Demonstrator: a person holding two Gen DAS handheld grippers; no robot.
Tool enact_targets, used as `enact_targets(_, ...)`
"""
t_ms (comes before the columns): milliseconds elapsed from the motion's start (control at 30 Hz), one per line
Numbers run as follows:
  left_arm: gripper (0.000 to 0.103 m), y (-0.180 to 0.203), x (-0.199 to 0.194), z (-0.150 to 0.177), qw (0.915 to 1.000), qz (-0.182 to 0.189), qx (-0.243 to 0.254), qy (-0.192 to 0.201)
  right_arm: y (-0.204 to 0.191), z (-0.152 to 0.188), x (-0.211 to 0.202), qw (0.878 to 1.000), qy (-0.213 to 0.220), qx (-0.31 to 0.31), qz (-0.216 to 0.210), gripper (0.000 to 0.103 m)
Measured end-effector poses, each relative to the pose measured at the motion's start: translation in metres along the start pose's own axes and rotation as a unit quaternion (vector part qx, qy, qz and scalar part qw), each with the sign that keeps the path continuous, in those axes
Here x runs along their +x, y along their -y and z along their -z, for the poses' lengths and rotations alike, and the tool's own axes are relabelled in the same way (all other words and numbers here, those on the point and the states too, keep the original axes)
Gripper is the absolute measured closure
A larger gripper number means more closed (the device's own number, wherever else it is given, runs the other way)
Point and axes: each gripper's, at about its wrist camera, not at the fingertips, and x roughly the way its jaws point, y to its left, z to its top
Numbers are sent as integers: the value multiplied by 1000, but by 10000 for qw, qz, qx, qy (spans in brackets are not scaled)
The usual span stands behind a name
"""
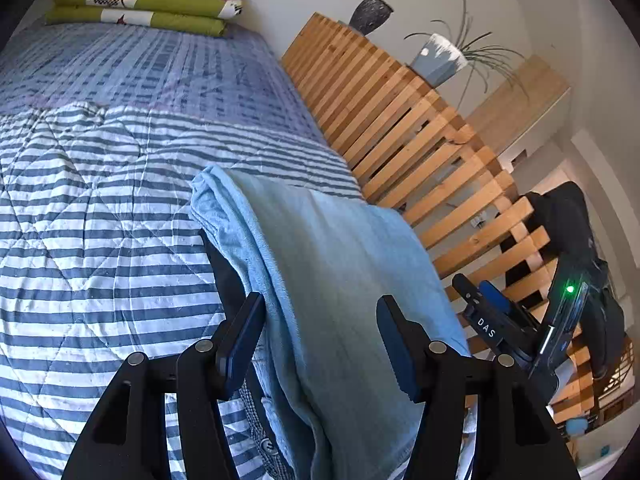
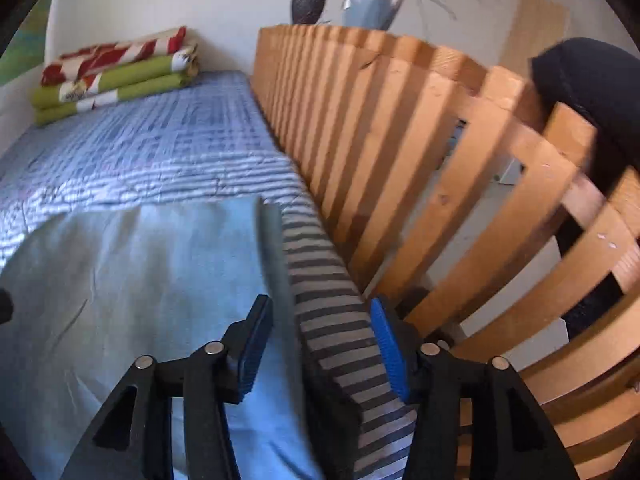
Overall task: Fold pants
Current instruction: 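Carry the folded jeans with both grippers onto the dark grey garment stack, then open both grippers and pull them back from the stack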
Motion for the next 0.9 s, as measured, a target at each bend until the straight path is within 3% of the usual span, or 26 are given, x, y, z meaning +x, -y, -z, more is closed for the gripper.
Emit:
enact_targets(33, 42, 4, -5, 2, 9999, 43, 147, 18, 3, 2, -11, 9999, 145, 77, -20, 54)
enact_targets(167, 43, 27, -17, 21, 9981, 65, 612, 13, -10, 20, -58, 9943, 449, -36, -970, 54)
enact_targets(267, 43, 33, -22, 44, 9976, -60, 673, -167, -36, 44, -73, 9905, 281, -561, -1227, 54)
enact_targets(400, 44, 5, -14, 80, 9976, -265, 206, -598, -44, 81, -42, 9931, -291, -880, -726, 55)
enact_targets(467, 42, -11, -2, 101, 9941, -52, -78, -1083, -37, 91, -30, 9943, -401, -868, -482, 54)
enact_targets(500, 41, -18, 0, 110, 9926, -22, -231, -1194, -28, 93, -27, 9955, -445, -766, -324, 48)
enact_targets(600, 42, -17, -17, 120, 9933, 5, -260, -1128, -5, 90, -24, 9955, -819, -218, -424, 43)
enact_targets(733, 43, 0, -62, 137, 9944, -364, 296, -947, 9, 93, -53, 9967, -802, -94, -23, 43)
enact_targets(900, 43, -2, -133, 168, 9930, -733, 502, -783, 23, 122, -114, 9949, -796, 283, -550, 43)
